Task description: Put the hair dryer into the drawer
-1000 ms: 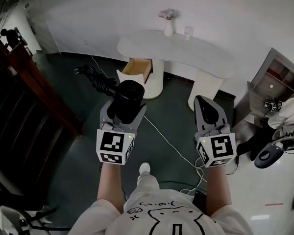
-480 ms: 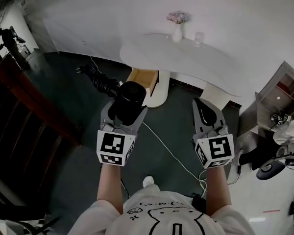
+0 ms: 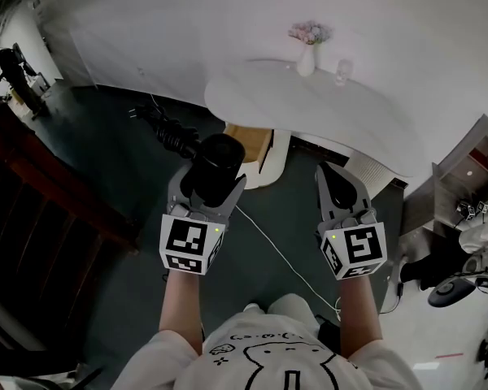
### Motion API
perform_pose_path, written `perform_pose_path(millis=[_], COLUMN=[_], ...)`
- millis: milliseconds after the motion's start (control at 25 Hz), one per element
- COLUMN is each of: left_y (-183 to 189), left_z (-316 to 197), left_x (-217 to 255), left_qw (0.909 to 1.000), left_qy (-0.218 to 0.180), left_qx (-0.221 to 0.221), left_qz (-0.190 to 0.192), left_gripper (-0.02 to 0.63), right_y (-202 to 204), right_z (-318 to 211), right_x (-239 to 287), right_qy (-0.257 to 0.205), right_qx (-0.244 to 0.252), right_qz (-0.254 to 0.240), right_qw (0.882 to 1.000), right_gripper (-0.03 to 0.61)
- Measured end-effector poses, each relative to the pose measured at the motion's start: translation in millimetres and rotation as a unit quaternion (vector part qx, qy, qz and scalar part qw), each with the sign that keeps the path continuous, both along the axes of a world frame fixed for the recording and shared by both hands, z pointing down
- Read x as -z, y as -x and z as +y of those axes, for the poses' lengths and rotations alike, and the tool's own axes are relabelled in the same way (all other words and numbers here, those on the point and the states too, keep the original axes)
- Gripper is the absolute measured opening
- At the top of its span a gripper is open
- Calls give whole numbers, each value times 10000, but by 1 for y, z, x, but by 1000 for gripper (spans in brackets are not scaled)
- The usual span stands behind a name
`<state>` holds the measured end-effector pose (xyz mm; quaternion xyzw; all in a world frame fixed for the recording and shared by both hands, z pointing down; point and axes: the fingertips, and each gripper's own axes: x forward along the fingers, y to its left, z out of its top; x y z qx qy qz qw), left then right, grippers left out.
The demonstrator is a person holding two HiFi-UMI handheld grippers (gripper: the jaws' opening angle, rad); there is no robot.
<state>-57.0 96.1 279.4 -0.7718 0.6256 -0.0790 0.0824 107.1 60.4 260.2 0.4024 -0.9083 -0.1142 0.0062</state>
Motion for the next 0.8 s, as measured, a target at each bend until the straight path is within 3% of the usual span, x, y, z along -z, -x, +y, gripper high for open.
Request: perform_pose_path(millis=[480, 800], left_y=[7, -4], left_z=[-81, -173], left_x=[-14, -10], left_qw=[9993, 9975], left_qy=[84, 112], left_qx=[372, 701], left_qz=[44, -15], left_gripper=[360, 360], right_y=[5, -2], right_z=[-99, -203], right_x=[-19, -11], right_qy=[219, 214], right_qx=[305, 626], right_qz=[-97, -199], right_qw=[9992, 9976], right_gripper=[-3, -3])
